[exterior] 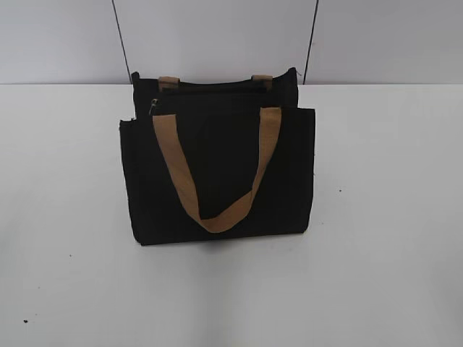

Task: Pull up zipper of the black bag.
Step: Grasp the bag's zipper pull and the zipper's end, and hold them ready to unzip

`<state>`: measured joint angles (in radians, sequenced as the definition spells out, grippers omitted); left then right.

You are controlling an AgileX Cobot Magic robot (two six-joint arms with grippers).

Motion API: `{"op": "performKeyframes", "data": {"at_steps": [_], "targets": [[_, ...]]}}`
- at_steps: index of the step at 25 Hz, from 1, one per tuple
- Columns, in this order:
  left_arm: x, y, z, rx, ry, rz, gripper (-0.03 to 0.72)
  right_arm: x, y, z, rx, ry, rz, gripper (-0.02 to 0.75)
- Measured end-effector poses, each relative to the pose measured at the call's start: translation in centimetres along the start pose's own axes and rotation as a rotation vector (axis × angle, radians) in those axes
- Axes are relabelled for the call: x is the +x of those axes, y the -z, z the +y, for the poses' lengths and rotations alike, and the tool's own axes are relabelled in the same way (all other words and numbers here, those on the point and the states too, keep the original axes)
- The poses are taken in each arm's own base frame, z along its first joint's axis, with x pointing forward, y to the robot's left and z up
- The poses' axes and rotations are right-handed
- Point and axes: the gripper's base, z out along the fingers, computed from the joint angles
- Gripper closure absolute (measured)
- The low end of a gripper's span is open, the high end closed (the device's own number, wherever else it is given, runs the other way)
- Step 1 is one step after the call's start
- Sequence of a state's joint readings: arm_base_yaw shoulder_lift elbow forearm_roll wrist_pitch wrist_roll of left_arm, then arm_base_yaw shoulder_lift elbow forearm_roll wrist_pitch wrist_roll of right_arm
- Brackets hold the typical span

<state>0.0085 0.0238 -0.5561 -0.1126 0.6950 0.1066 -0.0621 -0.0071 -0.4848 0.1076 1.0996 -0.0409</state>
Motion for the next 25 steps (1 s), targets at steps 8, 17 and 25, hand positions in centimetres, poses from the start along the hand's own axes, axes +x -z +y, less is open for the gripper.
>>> {"op": "performKeyframes", "data": {"at_steps": [8, 17, 25], "targets": [[1.2, -8.6, 1.1, -0.053, 0.057, -0.066, 0.274, 0.0, 0.0, 0.0, 0.0, 0.0, 0.0, 0.181], [7.7, -18.8, 1.0, -0.035, -0.014, 0.081, 0.372, 0.0, 0.0, 0.0, 0.0, 0.0, 0.0, 0.181], [13.3, -23.2, -3.3, 0.36, -0.111, 0.114, 0.425, 0.0, 0.0, 0.0, -0.001, 0.0, 0.0, 0.181]]}}
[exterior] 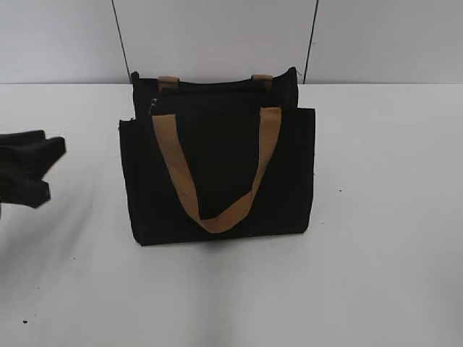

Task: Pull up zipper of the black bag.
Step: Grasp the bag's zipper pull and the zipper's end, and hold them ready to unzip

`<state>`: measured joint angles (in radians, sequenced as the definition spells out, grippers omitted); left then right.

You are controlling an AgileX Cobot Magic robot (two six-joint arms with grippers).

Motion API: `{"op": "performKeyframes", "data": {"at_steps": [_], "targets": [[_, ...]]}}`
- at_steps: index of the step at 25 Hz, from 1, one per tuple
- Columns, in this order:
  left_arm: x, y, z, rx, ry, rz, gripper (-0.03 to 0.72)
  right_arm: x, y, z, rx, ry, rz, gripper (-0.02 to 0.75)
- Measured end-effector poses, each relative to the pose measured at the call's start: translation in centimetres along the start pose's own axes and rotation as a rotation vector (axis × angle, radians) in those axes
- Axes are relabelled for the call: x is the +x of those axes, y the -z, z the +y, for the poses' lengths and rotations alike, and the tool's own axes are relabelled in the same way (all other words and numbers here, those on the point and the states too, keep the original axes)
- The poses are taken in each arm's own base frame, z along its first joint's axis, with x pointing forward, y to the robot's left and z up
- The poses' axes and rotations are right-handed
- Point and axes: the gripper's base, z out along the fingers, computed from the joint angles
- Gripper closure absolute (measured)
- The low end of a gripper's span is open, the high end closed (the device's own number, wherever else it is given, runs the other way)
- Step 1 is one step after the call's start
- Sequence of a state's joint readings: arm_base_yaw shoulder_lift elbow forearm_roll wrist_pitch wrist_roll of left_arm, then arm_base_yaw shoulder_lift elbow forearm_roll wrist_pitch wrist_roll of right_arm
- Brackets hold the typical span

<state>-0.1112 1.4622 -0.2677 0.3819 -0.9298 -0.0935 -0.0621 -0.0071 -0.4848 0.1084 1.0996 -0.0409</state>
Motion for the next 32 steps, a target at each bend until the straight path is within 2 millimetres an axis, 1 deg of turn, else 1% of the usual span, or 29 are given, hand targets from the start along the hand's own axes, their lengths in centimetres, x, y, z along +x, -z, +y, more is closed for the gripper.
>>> {"op": "performKeyframes", "data": {"at_steps": [3, 5, 7, 9, 11, 14, 20, 24, 26, 28, 32], "targets": [[1.9, -1.3, -1.0, 0.128, -0.005, 0.014, 0.425, 0.0, 0.0, 0.0, 0.0, 0.0, 0.0, 0.181], [2.6, -2.3, -1.4, 0.201, -0.017, 0.024, 0.425, 0.0, 0.0, 0.0, 0.0, 0.0, 0.0, 0.181], [3.0, -3.5, -1.8, 0.29, -0.05, 0.021, 0.425, 0.0, 0.0, 0.0, 0.0, 0.0, 0.0, 0.181], [3.2, -4.6, -2.0, 0.344, -0.069, 0.004, 0.412, 0.0, 0.0, 0.0, 0.0, 0.0, 0.0, 0.181], [3.3, -5.7, -1.9, 0.369, -0.079, -0.007, 0.381, 0.0, 0.0, 0.0, 0.0, 0.0, 0.0, 0.181], [4.0, -7.2, -1.7, 0.379, -0.075, -0.001, 0.338, 0.0, 0.0, 0.0, 0.0, 0.0, 0.0, 0.181], [5.2, -9.8, -1.9, 0.432, -0.079, 0.011, 0.323, 0.0, 0.0, 0.0, 0.0, 0.0, 0.0, 0.181], [5.8, -11.1, -2.4, 0.458, -0.08, 0.013, 0.326, 0.0, 0.0, 0.0, 0.0, 0.0, 0.0, 0.181], [6.0, -11.5, -2.4, 0.454, -0.075, 0.012, 0.352, 0.0, 0.0, 0.0, 0.0, 0.0, 0.0, 0.181], [6.0, -11.7, -2.2, 0.432, -0.062, 0.01, 0.409, 0.0, 0.0, 0.0, 0.0, 0.0, 0.0, 0.181], [5.7, -11.9, -1.9, 0.394, -0.035, -0.021, 0.636, 0.0, 0.0, 0.0, 0.0, 0.0, 0.0, 0.181]]}}
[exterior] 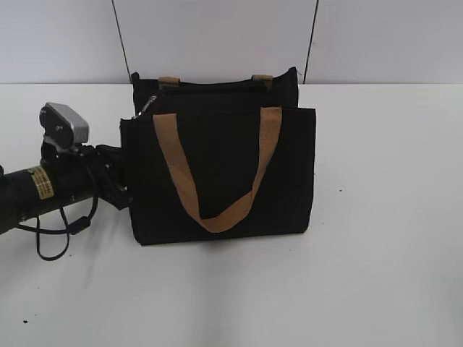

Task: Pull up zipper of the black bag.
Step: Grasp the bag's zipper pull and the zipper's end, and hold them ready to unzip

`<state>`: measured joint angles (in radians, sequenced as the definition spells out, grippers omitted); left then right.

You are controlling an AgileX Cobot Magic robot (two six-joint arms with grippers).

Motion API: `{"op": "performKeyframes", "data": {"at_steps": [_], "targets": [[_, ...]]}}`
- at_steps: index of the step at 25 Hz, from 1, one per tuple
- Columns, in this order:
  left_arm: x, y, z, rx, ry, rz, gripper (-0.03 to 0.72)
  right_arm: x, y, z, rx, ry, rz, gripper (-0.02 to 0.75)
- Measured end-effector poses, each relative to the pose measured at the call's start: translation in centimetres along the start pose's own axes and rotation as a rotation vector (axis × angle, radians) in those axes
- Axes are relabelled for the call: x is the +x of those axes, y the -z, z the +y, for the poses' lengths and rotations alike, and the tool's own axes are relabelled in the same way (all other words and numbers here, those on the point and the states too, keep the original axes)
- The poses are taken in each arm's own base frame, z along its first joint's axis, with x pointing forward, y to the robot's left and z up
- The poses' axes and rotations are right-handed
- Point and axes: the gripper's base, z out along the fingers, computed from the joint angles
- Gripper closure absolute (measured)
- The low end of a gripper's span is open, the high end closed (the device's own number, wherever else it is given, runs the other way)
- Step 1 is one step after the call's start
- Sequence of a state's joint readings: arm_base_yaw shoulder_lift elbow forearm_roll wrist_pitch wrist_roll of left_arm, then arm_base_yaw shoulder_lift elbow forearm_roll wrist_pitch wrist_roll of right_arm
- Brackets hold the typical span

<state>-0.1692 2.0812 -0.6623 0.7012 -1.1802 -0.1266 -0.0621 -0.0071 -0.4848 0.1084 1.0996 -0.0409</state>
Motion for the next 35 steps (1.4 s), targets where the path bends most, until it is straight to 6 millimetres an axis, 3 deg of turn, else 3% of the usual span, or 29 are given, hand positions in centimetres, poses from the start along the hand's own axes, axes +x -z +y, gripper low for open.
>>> {"op": "performKeyframes", "data": {"at_steps": [4, 8, 17, 21, 30, 35], "targets": [[-0.3, 0.5, -0.3, -0.008, 0.008, -0.014, 0.653, 0.0, 0.0, 0.0, 0.0, 0.0, 0.0, 0.181], [-2.0, 1.8, -0.2, -0.093, 0.024, -0.051, 0.653, 0.0, 0.0, 0.0, 0.0, 0.0, 0.0, 0.181], [-9.6, 5.7, -0.4, -0.244, -0.066, -0.189, 0.655, 0.0, 0.0, 0.0, 0.0, 0.0, 0.0, 0.181], [-11.5, 7.1, -0.6, -0.285, -0.106, -0.151, 0.655, 0.0, 0.0, 0.0, 0.0, 0.0, 0.0, 0.181], [-12.0, 8.0, -1.7, -0.223, -0.109, -0.022, 0.655, -0.3, 0.1, 0.6, -0.066, -0.035, -0.025, 0.181], [-11.0, 7.9, -2.7, -0.114, -0.112, 0.089, 0.655, -2.9, 0.1, 1.4, -0.154, -0.088, -0.092, 0.181]]}}
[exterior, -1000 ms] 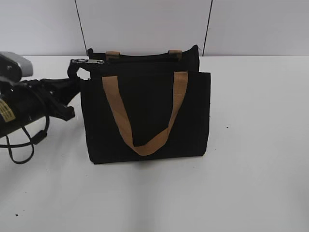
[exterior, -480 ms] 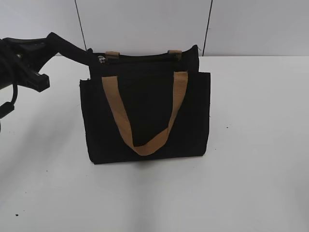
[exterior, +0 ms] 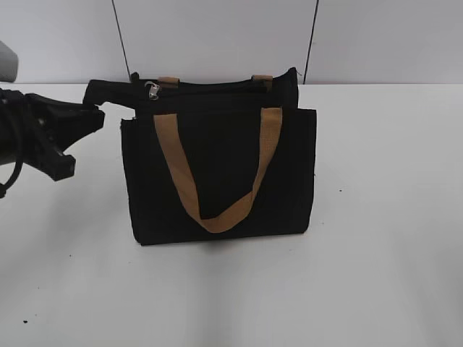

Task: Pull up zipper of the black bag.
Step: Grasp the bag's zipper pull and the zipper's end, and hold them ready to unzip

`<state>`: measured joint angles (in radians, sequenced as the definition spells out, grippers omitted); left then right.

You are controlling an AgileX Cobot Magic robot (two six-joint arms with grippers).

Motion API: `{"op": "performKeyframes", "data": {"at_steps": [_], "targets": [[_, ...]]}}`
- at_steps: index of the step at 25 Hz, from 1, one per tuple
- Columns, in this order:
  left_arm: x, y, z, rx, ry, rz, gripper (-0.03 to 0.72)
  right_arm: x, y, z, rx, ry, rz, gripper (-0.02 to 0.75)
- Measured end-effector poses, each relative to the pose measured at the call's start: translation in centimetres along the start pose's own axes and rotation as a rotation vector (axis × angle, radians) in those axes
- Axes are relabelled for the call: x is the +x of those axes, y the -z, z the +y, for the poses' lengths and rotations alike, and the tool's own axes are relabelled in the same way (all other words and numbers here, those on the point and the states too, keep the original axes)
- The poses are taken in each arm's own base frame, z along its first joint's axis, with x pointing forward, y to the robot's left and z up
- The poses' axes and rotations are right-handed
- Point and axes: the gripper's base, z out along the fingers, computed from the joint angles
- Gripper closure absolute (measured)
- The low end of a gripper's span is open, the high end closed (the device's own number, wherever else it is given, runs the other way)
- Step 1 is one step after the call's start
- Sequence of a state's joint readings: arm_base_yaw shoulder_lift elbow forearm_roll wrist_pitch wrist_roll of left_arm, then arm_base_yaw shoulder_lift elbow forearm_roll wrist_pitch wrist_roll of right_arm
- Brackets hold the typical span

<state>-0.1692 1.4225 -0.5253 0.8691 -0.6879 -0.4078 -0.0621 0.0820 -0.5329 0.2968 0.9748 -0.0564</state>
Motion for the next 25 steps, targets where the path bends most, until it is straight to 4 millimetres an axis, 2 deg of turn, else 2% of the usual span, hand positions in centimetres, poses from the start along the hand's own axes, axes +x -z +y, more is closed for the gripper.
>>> {"op": "performKeyframes", "data": {"at_steps": [5, 9, 14, 16, 19, 22, 25], "targets": [[0.6, 0.1, -0.6, 0.066, -0.033, 0.062, 0.655, -3.5, -2.9, 0.4, -0.081, 0.043, 0.048, 0.181], [0.1, 0.4, -0.6, 0.055, -0.036, 0.05, 0.655, -6.7, -5.4, 0.6, -0.132, 0.099, 0.109, 0.181], [-0.3, 0.6, -0.2, 0.014, -0.002, 0.028, 0.655, -10.8, -9.0, 0.8, -0.193, 0.14, 0.152, 0.185], [-0.5, 0.5, 0.1, -0.008, 0.001, 0.039, 0.655, -12.3, -11.1, 1.0, -0.218, 0.148, 0.182, 0.196], [-1.3, 0.1, 1.2, -0.065, -0.018, 0.065, 0.655, -13.8, -14.0, 2.3, -0.287, 0.177, 0.225, 0.204], [-1.8, 0.0, 2.0, -0.108, -0.032, 0.095, 0.656, -14.7, -17.2, 4.4, -0.347, 0.205, 0.275, 0.205], [-1.7, 0.0, 2.0, -0.102, -0.067, 0.117, 0.655, -14.8, -20.7, 7.5, -0.404, 0.24, 0.345, 0.207]]}}
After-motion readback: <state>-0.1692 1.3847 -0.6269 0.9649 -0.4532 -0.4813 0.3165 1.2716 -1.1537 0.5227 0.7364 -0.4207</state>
